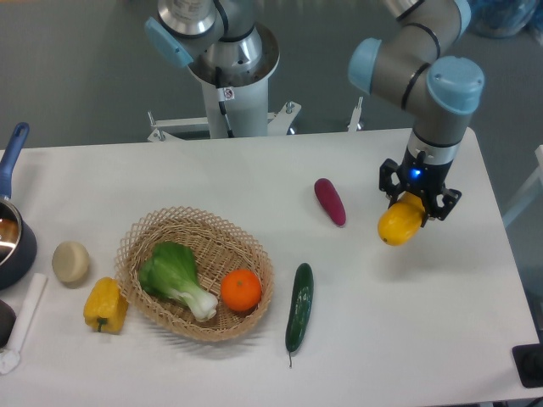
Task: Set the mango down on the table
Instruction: 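Carry the held yellow mango with the gripper away from the purple sweet potato, then lower the yellow mango onto the table surface, then open the gripper to release the mango and lift slightly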
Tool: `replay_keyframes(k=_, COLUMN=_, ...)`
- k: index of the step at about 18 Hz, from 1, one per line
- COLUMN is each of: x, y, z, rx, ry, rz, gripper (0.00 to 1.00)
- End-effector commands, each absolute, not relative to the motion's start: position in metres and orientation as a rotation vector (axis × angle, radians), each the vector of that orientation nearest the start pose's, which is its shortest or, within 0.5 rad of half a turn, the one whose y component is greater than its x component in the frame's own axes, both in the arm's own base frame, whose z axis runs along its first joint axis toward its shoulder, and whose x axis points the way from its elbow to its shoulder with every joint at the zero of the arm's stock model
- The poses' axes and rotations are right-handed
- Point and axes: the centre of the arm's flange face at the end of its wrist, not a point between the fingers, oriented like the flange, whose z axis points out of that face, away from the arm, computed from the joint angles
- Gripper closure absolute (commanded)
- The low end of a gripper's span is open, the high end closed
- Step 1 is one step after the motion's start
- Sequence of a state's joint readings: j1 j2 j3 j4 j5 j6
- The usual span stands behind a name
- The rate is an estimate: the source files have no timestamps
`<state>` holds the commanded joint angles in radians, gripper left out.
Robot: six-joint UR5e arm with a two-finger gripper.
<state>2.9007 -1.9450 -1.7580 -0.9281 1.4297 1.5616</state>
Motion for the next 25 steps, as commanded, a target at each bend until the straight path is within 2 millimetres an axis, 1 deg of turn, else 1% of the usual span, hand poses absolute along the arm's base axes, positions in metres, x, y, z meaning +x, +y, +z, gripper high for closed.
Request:
replay_keyframes(k=2, x=-0.548, y=0.281, z=0.251, rx=-2.986, ry=0.372, rz=0.085, gripper=0.43)
replay_keyframes(k=4, x=-0.549, y=0.278, z=0.247, rx=-3.007, ry=0.378, rz=0.082, gripper=0.43)
replay_keyframes(k=7, x=-0.551, y=0.279, z=0.234, rx=-3.015, ry=0.361, rz=0.05, gripper=0.43)
replay_keyframes(k=10, x=-0.55, y=0.281, z=0.227, rx=-3.017, ry=0.361, rz=0.033, gripper=0.38)
replay_keyframes(k=13, x=-0.551, y=0.281, z=0.225, rx=-3.017, ry=0.354, rz=0.035, gripper=0.39)
replay_keyframes(k=17, x=-0.551, y=0.281, z=0.219, rx=-3.021, ry=0.3, rz=0.018, gripper=0.38)
replay_keyframes(k=19, x=-0.551, y=0.282, z=0.219, rx=-3.02, ry=0.295, rz=0.017, gripper=0.26)
replay_keyframes(k=21, x=-0.551, y=0.283, z=0.218, rx=-3.02, ry=0.293, rz=0.019, gripper=0.24)
replay_keyframes(k=22, x=-0.553, y=0.284, z=0.219, rx=-3.018, ry=0.293, rz=0.023, gripper=0.18)
replay_keyframes(k=23, x=-0.555, y=0.285, z=0.219, rx=-3.013, ry=0.293, rz=0.038, gripper=0.07)
replay_keyframes(k=24, x=-0.557, y=0.285, z=0.222, rx=-3.009, ry=0.292, rz=0.06, gripper=0.0)
replay_keyframes(k=25, x=-0.558, y=0.286, z=0.226, rx=-3.005, ry=0.295, rz=0.079, gripper=0.0)
